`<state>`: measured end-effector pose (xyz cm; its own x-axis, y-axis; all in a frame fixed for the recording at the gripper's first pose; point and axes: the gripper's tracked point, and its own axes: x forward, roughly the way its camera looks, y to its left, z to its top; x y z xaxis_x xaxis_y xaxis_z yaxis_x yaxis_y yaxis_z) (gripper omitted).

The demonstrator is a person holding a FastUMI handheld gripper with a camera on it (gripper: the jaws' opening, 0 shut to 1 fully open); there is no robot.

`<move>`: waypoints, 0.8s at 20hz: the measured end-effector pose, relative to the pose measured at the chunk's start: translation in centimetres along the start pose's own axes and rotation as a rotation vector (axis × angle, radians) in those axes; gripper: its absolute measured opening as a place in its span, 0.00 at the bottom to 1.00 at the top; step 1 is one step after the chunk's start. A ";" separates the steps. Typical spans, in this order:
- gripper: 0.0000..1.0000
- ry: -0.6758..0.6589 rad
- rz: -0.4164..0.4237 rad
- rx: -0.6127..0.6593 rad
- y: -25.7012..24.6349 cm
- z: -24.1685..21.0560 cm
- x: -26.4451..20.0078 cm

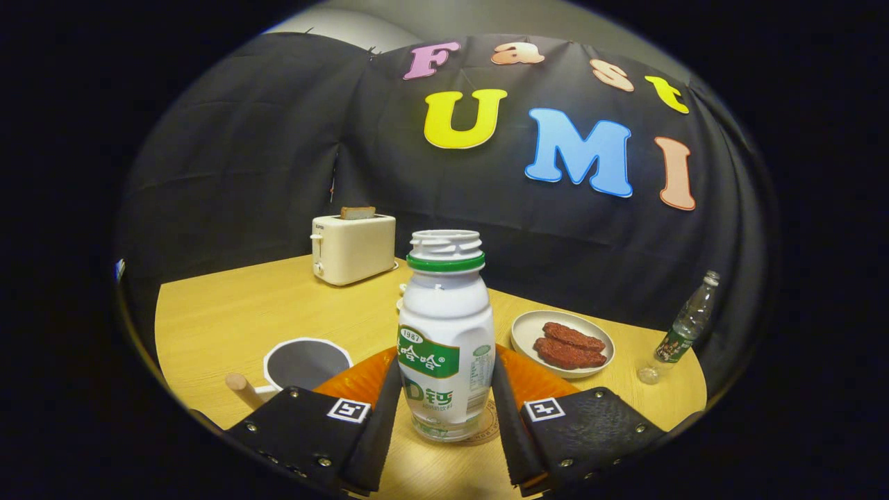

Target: Take the bottle from table, then pour the juice into the cup, finally place the bottle on the coaster

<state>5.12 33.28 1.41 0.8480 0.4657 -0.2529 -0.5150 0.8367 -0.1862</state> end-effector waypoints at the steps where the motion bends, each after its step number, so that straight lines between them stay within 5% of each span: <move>1: 0.66 -0.001 -0.002 0.005 -0.2 -0.2 0.2; 16: 0.66 -0.032 -0.048 0.100 -2.3 -1.7 2.1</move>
<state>7.92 31.85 -0.30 0.8759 0.4321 -0.2148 -0.4600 0.8821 -0.1011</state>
